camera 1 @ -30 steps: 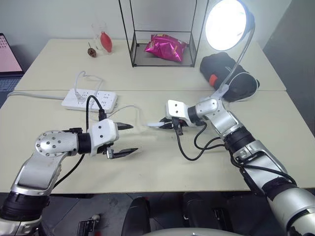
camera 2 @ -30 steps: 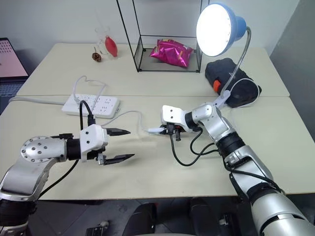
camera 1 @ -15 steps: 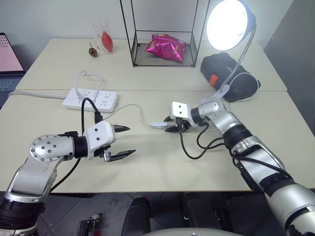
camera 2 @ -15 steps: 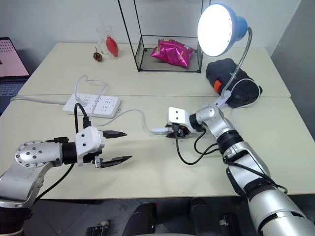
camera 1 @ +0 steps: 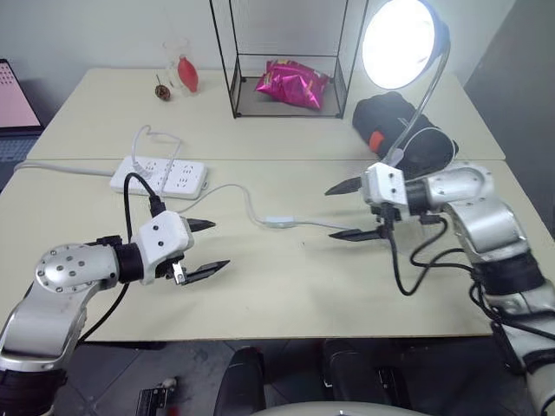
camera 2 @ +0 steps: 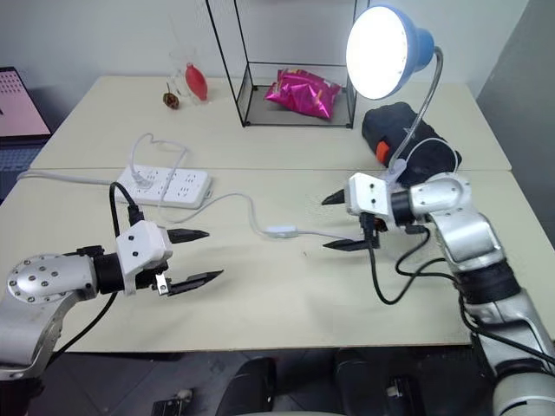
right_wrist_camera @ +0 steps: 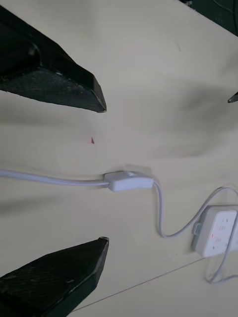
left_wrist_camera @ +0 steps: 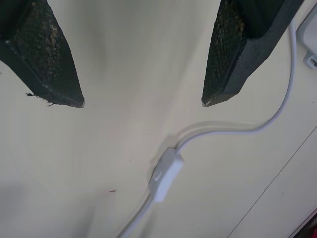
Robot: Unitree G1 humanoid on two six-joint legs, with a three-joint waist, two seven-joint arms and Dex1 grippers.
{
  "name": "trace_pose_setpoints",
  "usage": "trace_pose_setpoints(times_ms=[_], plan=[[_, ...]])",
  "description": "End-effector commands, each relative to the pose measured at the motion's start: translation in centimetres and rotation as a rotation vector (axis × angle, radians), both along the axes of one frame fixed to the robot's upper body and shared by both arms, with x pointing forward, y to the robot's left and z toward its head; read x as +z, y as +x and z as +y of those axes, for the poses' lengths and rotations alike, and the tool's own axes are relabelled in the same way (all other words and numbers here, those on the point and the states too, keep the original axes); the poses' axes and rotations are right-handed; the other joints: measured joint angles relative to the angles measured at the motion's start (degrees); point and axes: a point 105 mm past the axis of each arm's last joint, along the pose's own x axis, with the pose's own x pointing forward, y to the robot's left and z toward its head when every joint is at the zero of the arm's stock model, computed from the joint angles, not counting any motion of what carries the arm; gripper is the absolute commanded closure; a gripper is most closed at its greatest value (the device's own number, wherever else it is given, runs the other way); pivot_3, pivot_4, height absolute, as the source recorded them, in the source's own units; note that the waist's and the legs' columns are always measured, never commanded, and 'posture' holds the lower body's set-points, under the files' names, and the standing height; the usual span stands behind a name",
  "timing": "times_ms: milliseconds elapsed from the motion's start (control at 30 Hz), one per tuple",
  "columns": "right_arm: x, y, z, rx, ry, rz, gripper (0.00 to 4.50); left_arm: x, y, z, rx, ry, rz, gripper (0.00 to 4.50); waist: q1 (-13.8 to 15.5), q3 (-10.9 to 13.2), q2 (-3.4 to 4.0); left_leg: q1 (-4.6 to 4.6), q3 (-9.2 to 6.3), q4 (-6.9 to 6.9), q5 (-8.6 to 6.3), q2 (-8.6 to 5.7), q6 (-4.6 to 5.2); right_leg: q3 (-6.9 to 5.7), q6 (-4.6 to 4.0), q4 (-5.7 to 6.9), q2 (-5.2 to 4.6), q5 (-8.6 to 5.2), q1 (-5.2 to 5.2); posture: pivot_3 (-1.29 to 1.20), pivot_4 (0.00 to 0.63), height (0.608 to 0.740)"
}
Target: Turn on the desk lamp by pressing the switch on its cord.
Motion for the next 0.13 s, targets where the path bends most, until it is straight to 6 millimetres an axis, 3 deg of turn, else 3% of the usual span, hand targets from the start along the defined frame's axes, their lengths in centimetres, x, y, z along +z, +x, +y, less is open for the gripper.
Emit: trace_pose_setpoints(times_ms=[33, 133], plan=[[1.08, -0.97, 0.06, -0.035, 0.044, -0.013, 0.26, 1.61, -0.26, -0.03, -0.007, -0.009, -0.033, 0.56, -0.06, 0.0, 0.0, 0.03, 0.0, 0.01, 0.0, 0.0, 0.0, 0.0, 0.02, 0.0, 0.0, 0.01, 0.0, 0.0, 0.15, 0.74], [0.66, -1.19, 0.22, -0.043, 0.042, -0.01, 0.26, 2.25, 0.13, -0.06, -0.001, -0.036, -0.037, 0.56, -0.05, 0.0, 0.0, 0.05, 0.02, 0.02, 0.0, 0.0, 0.0, 0.02, -0.03, 0.02, 0.01, -0.01, 0.0, 0.0, 0.15, 0.74]])
